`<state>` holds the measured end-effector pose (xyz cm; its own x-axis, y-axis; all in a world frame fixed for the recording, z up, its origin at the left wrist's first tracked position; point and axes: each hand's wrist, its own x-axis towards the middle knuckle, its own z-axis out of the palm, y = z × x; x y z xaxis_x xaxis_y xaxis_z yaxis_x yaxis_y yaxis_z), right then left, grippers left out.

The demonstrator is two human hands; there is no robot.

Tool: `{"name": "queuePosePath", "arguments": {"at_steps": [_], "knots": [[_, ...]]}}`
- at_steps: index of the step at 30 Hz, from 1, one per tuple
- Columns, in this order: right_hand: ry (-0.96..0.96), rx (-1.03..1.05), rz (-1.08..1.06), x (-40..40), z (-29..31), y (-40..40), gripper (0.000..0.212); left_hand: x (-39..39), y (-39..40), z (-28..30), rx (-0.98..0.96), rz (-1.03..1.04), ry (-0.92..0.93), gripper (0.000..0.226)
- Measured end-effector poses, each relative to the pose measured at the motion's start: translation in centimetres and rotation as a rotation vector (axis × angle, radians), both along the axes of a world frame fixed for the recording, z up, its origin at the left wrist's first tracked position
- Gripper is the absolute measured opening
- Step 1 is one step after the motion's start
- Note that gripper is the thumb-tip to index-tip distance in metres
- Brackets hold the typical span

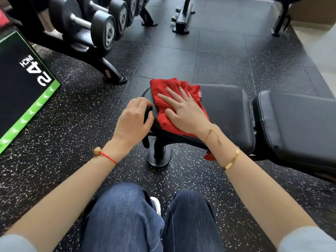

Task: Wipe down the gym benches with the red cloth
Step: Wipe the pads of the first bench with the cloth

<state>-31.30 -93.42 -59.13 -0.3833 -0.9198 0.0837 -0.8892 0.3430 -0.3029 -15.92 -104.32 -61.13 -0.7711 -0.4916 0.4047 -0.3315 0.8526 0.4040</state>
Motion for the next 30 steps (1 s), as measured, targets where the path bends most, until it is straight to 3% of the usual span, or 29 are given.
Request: {"name": "queuePosePath", "arguments": {"at_steps": [8, 16, 20, 24, 30], "knots": [[-0.017, 0.041, -0.332, -5.2, 0.7, 3.0, 0.052, -2.6, 0.2, 0.8, -0.037, -0.071, -0.039, 0.031], [0.036, -0.015, -0.246, -1.3, 0.0, 9.4, 0.055, -6.2, 1.2, 1.0, -0.008, -0.067, -0.045, 0.031], [0.011, -0.012, -0.367, -4.0, 0.1, 11.5, 0.052, -6.9, 1.1, 0.7, -0.019, -0.064, -0.062, 0.031], [-0.036, 0.046, -0.541, -8.1, 0.9, 8.3, 0.051, -6.7, 1.4, 0.4, -0.029, -0.059, -0.044, 0.032], [0.014, 0.037, -0.369, -5.3, 0.6, 5.9, 0.053, -6.9, 1.5, 0.3, -0.021, -0.038, -0.034, 0.035]]}}
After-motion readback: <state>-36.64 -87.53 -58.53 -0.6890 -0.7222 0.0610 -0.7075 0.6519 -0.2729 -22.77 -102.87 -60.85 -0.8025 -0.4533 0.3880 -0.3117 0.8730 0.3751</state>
